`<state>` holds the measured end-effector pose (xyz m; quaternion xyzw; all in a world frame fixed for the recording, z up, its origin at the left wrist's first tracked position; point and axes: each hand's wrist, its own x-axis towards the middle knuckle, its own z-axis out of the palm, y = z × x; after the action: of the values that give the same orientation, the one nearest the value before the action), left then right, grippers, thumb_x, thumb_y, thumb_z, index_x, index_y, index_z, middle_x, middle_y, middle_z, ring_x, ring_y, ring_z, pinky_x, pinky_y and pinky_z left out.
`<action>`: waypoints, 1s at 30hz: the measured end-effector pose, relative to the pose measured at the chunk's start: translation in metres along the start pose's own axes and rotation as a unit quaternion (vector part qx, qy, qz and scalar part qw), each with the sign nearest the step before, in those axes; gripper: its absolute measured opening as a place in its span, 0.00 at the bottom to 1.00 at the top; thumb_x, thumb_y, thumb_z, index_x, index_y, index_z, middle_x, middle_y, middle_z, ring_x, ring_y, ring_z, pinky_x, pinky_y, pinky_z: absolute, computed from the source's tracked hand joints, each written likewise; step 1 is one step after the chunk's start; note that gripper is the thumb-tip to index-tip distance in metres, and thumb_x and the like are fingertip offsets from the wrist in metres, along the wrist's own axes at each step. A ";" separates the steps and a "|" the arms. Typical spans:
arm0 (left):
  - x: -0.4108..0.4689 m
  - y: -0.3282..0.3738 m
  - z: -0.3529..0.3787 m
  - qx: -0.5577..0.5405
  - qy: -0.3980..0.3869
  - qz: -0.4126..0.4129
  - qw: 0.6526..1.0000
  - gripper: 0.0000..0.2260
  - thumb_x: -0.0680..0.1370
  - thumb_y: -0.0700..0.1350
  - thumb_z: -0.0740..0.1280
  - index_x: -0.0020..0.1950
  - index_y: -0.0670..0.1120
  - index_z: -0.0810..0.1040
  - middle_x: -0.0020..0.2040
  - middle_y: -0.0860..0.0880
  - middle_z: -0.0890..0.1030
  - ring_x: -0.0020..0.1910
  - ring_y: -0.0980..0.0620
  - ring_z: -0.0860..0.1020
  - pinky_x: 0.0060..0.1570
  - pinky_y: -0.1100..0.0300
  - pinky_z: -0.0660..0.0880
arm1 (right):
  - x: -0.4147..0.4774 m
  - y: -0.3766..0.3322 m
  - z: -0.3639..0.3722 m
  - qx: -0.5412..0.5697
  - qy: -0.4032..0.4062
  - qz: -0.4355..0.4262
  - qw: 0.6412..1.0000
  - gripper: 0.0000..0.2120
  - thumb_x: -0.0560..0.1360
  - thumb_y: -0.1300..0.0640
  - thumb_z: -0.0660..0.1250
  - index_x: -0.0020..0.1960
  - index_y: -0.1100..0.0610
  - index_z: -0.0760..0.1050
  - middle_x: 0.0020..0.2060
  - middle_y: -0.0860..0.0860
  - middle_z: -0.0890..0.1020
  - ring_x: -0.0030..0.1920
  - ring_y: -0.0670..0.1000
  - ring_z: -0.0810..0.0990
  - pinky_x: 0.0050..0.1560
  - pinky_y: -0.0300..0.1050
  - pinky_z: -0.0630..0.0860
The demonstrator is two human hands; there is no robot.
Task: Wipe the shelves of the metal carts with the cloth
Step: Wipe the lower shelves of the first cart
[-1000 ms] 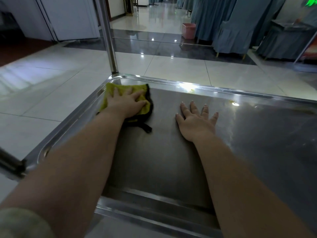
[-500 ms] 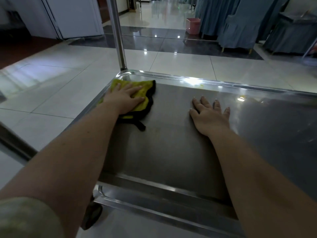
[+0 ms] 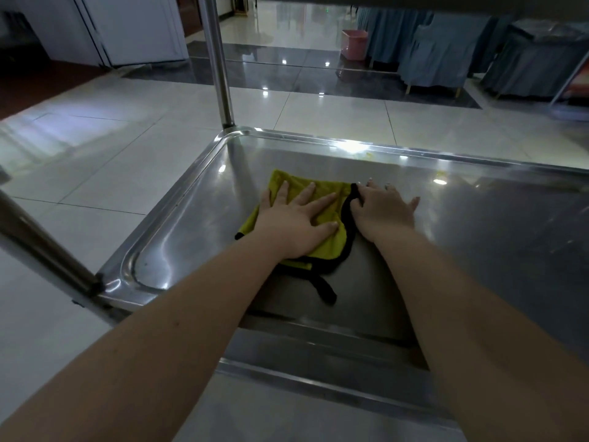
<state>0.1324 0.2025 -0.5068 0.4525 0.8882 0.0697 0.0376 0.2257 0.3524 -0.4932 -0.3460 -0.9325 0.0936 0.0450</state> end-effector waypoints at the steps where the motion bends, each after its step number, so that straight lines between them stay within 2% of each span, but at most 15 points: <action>1: 0.001 -0.002 -0.002 -0.006 -0.003 -0.010 1.000 0.28 0.73 0.73 0.45 0.73 0.73 0.45 0.80 0.58 0.46 0.78 0.42 0.43 0.71 0.38 0.37 | -0.006 -0.001 -0.001 -0.005 -0.028 0.001 1.000 0.25 0.82 0.45 0.47 0.79 0.46 0.53 0.79 0.47 0.54 0.78 0.57 0.49 0.70 0.74 0.43; 3: 0.005 -0.004 -0.004 -0.005 -0.004 -0.021 1.000 0.28 0.74 0.72 0.47 0.73 0.73 0.46 0.80 0.58 0.47 0.78 0.42 0.44 0.72 0.38 0.37 | -0.022 0.003 -0.003 -0.027 -0.097 -0.009 0.995 0.27 0.82 0.41 0.43 0.79 0.43 0.43 0.79 0.46 0.45 0.78 0.59 0.44 0.71 0.72 0.43; 7: 0.009 0.000 -0.009 -0.003 -0.018 -0.032 0.999 0.27 0.75 0.71 0.48 0.74 0.72 0.46 0.80 0.57 0.47 0.78 0.41 0.44 0.72 0.38 0.37 | -0.067 0.034 -0.004 -0.059 -0.151 -0.017 0.987 0.27 0.78 0.32 0.40 0.74 0.32 0.35 0.77 0.38 0.37 0.77 0.63 0.38 0.69 0.72 0.41; 9: 0.005 0.014 -0.009 0.008 -0.027 -0.038 0.999 0.27 0.76 0.70 0.48 0.74 0.71 0.46 0.80 0.56 0.46 0.78 0.38 0.42 0.71 0.37 0.36 | -0.083 0.041 -0.002 -0.067 -0.121 -0.004 0.990 0.26 0.77 0.31 0.38 0.73 0.30 0.35 0.77 0.37 0.38 0.77 0.64 0.39 0.69 0.73 0.41; 12: -0.014 0.033 0.002 0.030 0.001 0.001 1.000 0.27 0.76 0.70 0.46 0.75 0.70 0.46 0.80 0.55 0.46 0.77 0.37 0.43 0.72 0.39 0.37 | -0.091 0.038 0.004 -0.087 -0.061 -0.003 0.994 0.26 0.77 0.31 0.36 0.74 0.31 0.37 0.78 0.38 0.41 0.77 0.64 0.41 0.69 0.75 0.42; 15: -0.027 0.007 -0.003 0.012 0.006 0.017 1.000 0.26 0.77 0.70 0.48 0.75 0.71 0.48 0.80 0.56 0.48 0.78 0.40 0.46 0.74 0.43 0.41 | -0.088 0.042 0.008 -0.076 -0.059 -0.009 0.995 0.27 0.75 0.30 0.35 0.73 0.30 0.38 0.77 0.37 0.42 0.77 0.63 0.42 0.69 0.75 0.41; 17: -0.031 -0.028 -0.013 0.015 -0.006 -0.016 1.000 0.26 0.78 0.68 0.50 0.75 0.70 0.49 0.80 0.55 0.49 0.78 0.41 0.47 0.75 0.44 0.43 | -0.086 0.045 0.008 -0.061 -0.061 -0.011 0.996 0.28 0.74 0.29 0.35 0.73 0.30 0.39 0.77 0.36 0.43 0.77 0.62 0.42 0.69 0.74 0.40; 20: -0.047 -0.092 -0.026 0.025 0.008 -0.108 0.994 0.26 0.79 0.67 0.51 0.76 0.68 0.51 0.80 0.54 0.50 0.78 0.41 0.48 0.75 0.43 0.43 | -0.086 0.046 0.009 -0.058 -0.054 -0.010 0.997 0.28 0.75 0.29 0.36 0.74 0.30 0.40 0.77 0.36 0.43 0.77 0.62 0.42 0.69 0.74 0.39; 24: -0.081 -0.141 -0.033 0.055 0.009 -0.194 0.979 0.26 0.77 0.70 0.47 0.75 0.70 0.48 0.80 0.56 0.48 0.78 0.41 0.46 0.74 0.39 0.44 | -0.090 0.042 0.006 -0.061 -0.059 -0.008 0.996 0.28 0.76 0.30 0.37 0.75 0.31 0.39 0.78 0.37 0.43 0.77 0.62 0.41 0.70 0.74 0.39; 27: -0.094 -0.125 -0.028 0.060 -0.004 -0.211 0.976 0.26 0.77 0.70 0.45 0.74 0.71 0.44 0.80 0.56 0.45 0.78 0.38 0.44 0.73 0.38 0.41 | -0.096 0.038 0.005 -0.077 -0.067 -0.006 0.995 0.27 0.77 0.31 0.37 0.75 0.32 0.38 0.77 0.37 0.41 0.77 0.63 0.40 0.70 0.74 0.39; 30: -0.098 -0.071 -0.017 0.048 0.004 -0.159 0.986 0.27 0.77 0.69 0.46 0.74 0.71 0.42 0.80 0.55 0.45 0.77 0.36 0.44 0.72 0.36 0.41 | -0.099 0.038 0.003 -0.083 -0.069 -0.006 0.994 0.27 0.77 0.31 0.37 0.75 0.32 0.37 0.77 0.38 0.40 0.77 0.63 0.40 0.70 0.74 0.39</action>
<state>0.1308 0.0801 -0.5011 0.3065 0.9514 0.0215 0.0228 0.3245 0.3153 -0.5061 -0.3356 -0.9400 0.0392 -0.0480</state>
